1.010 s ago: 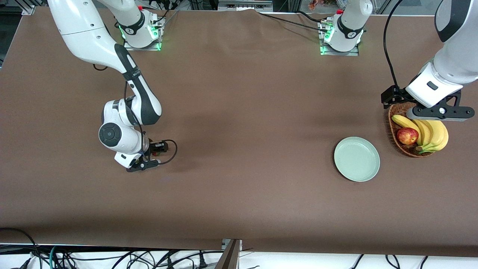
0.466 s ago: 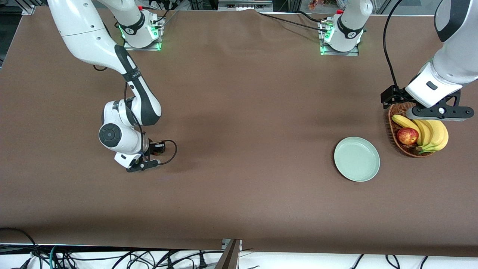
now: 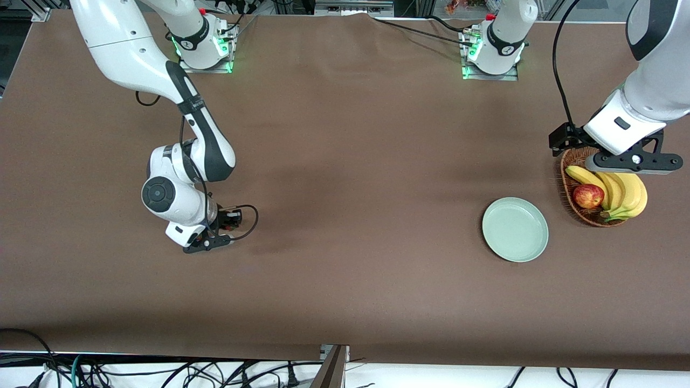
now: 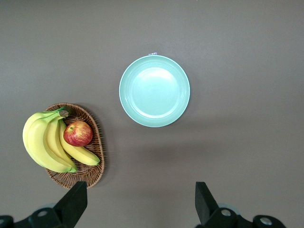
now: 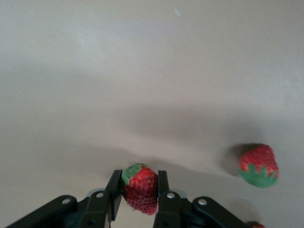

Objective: Collect all strawberries into plate
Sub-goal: 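Close the right gripper on one strawberry and lift it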

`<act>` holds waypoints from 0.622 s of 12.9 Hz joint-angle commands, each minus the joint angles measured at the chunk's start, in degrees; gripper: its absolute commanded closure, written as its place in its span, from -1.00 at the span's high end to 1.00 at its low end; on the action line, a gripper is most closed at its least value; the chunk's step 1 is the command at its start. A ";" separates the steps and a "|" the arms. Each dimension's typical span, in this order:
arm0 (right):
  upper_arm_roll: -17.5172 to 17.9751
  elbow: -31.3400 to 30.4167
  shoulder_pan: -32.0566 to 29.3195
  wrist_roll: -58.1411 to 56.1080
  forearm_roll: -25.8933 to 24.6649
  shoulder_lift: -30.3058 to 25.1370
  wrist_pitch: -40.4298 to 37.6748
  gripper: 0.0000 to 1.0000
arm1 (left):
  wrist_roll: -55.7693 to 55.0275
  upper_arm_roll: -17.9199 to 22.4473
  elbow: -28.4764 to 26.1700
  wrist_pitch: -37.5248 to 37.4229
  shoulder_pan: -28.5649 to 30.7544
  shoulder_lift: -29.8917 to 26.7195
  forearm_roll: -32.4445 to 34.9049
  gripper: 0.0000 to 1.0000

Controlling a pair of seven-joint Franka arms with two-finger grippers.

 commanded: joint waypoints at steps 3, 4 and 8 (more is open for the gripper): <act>1.67 9.07 8.90 18.95 0.51 2.38 -4.05 -0.70 | 0.12 0.65 1.34 -1.44 -0.80 0.36 -0.73 1.00; 1.67 10.56 11.45 23.44 0.51 3.35 -3.96 -0.70 | 0.03 0.65 1.34 -1.44 -0.80 0.36 -0.73 1.00; 1.67 19.35 19.54 37.34 0.43 8.88 -3.61 -0.70 | 0.20 0.57 1.34 -1.44 -0.80 0.36 -0.73 1.00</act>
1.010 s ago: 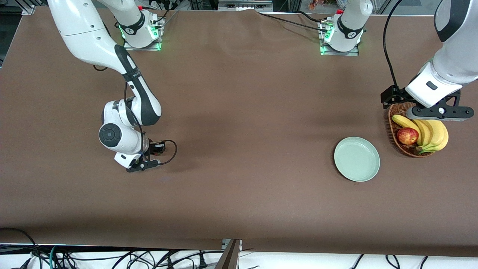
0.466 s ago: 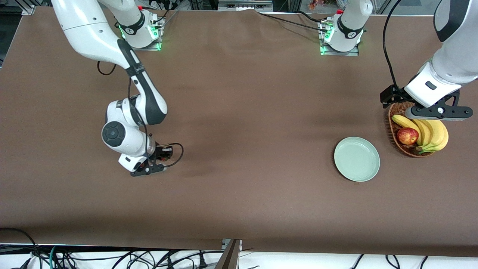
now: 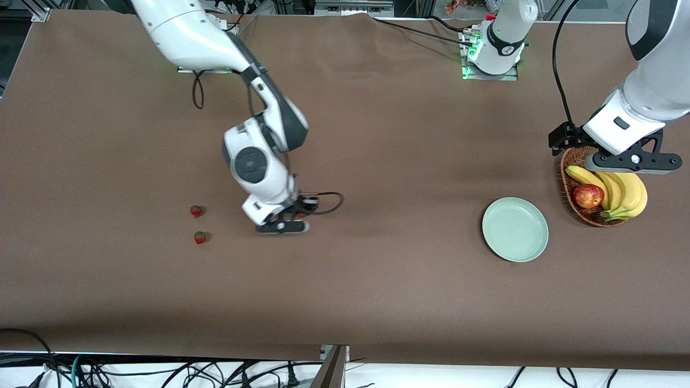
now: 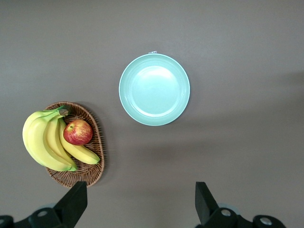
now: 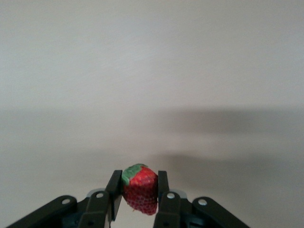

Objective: Collect all strawberries into plate
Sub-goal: 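Carry the strawberry to mid-table with the right gripper and release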

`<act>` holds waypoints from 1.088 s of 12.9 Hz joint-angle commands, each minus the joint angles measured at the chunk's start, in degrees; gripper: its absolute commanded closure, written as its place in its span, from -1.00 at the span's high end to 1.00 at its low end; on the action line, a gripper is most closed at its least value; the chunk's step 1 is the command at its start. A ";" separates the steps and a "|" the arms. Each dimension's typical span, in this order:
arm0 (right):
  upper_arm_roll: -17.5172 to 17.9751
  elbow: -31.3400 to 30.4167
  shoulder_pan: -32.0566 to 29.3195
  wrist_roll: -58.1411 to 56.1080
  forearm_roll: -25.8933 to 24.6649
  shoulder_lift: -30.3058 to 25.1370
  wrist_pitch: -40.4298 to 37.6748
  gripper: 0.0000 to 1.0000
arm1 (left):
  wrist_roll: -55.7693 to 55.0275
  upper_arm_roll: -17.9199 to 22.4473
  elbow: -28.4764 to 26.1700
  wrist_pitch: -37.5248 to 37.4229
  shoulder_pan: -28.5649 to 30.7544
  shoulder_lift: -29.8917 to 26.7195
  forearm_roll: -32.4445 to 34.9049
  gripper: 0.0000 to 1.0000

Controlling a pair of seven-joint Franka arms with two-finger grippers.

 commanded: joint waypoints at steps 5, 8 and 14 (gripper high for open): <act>-0.56 10.93 12.66 19.89 0.24 10.83 10.27 -0.69 | 0.29 0.57 1.32 -1.14 -0.74 0.37 -0.73 1.00; -1.08 11.10 16.90 24.57 -0.29 12.78 14.95 -0.66 | 0.20 0.57 1.23 -1.14 -0.74 0.37 -0.73 1.00; -1.52 10.84 18.49 25.45 -0.47 14.18 17.76 0.18 | -0.06 0.57 1.23 -2.01 -0.74 0.37 -1.61 1.00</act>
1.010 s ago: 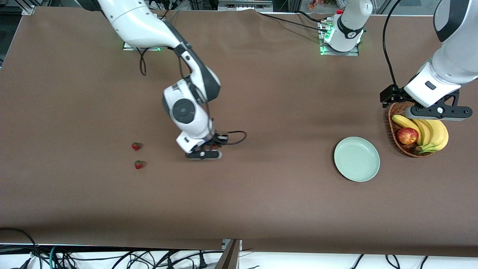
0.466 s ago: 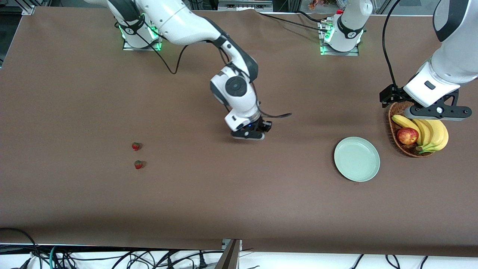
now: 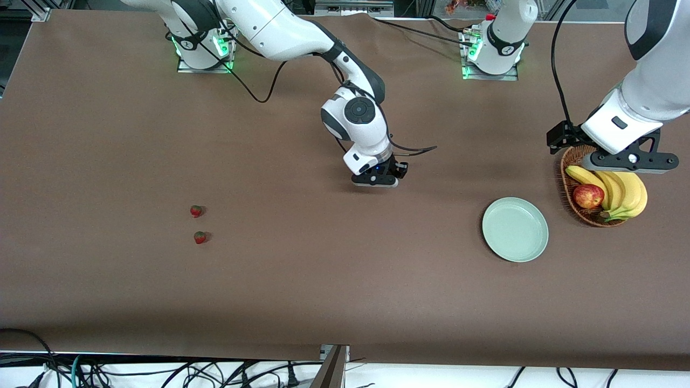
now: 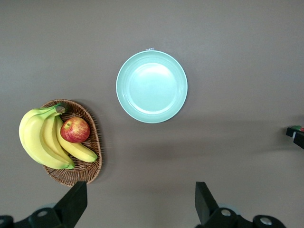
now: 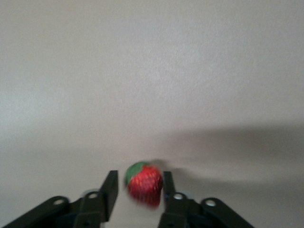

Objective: Collect all strawberries into plate
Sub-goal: 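Carry the strawberry to mid-table with the right gripper and release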

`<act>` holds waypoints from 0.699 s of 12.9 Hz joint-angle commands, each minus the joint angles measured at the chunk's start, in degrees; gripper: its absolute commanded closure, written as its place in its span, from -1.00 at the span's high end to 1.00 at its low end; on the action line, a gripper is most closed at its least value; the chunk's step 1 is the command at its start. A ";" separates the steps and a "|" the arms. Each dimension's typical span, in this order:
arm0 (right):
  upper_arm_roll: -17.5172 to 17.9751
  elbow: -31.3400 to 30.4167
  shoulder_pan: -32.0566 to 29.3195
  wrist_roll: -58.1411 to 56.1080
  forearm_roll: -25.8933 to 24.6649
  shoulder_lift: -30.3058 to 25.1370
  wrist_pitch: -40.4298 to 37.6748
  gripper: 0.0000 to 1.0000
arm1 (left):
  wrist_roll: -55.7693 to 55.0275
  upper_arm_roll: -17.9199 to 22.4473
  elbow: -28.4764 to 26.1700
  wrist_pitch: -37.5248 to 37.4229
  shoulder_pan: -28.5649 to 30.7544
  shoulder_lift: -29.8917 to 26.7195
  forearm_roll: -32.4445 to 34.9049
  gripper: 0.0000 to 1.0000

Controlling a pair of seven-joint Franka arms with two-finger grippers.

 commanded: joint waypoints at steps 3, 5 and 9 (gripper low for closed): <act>-1.27 1.51 0.18 0.50 -0.52 1.24 1.58 0.35 | -0.14 0.48 1.38 -1.31 -0.84 0.37 -1.16 1.00; -1.36 1.60 -0.70 0.06 0.09 -0.69 -0.60 0.42 | -0.32 0.48 1.38 -1.31 -0.75 0.37 -1.07 1.00; -1.10 1.51 -6.84 -3.18 0.27 -7.72 -13.33 0.59 | -0.50 0.48 1.38 -1.31 -0.84 0.37 -1.16 1.00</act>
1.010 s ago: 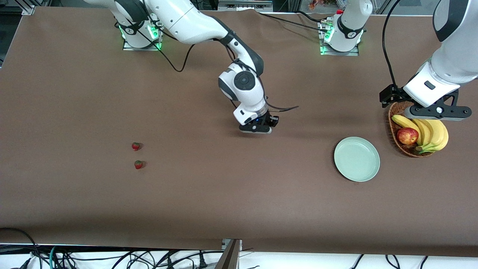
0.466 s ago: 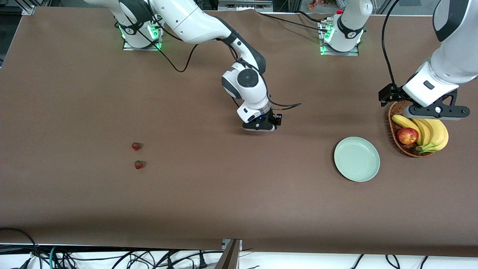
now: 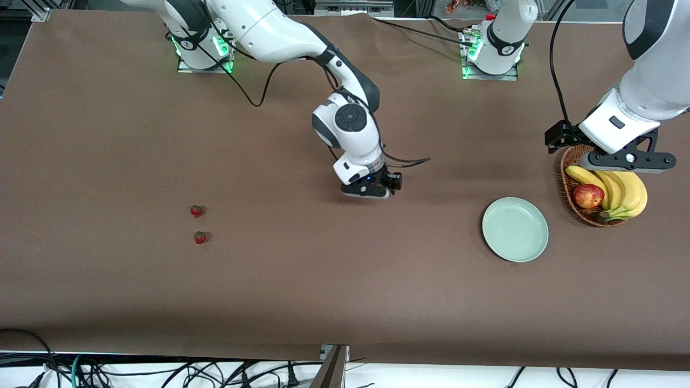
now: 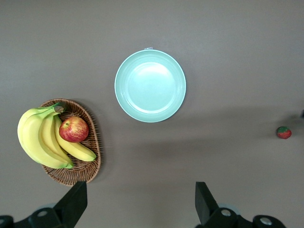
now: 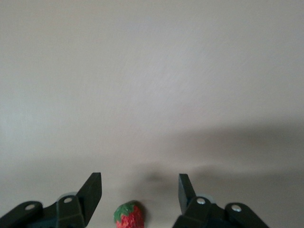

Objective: Collect all strawberries into plate
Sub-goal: 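Carry the strawberry to mid-table with the right gripper and release, then reach the right gripper to strawberries while the left gripper reaches mid-table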

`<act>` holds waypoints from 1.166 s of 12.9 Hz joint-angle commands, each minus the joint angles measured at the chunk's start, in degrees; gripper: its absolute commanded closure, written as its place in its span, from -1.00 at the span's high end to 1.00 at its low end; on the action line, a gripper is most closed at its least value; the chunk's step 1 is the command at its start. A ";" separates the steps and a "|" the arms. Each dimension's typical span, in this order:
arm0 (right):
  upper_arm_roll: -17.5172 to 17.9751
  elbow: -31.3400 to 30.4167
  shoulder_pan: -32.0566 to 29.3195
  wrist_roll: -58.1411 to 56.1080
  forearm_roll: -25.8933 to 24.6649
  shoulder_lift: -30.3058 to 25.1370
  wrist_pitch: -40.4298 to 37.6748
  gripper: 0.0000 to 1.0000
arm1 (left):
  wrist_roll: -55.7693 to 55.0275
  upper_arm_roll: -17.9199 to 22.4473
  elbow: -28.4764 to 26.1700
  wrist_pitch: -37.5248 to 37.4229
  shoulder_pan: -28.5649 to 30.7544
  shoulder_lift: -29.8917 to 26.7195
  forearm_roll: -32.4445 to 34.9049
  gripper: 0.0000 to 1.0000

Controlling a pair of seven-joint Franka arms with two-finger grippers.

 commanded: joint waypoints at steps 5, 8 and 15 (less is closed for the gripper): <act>0.54 -1.44 -12.24 -21.07 0.53 -12.42 -23.71 0.70 | -0.21 0.48 1.27 -1.24 -0.45 0.37 -1.26 1.00; 0.45 -3.63 -17.69 -32.33 0.53 -17.33 -31.55 0.70 | -0.48 0.48 1.27 -0.89 -0.54 0.54 -1.26 1.00; -9.99 -18.13 -21.05 -55.53 0.61 -26.93 -31.66 0.70 | -16.17 -0.05 1.00 6.39 -10.10 12.12 -2.58 1.00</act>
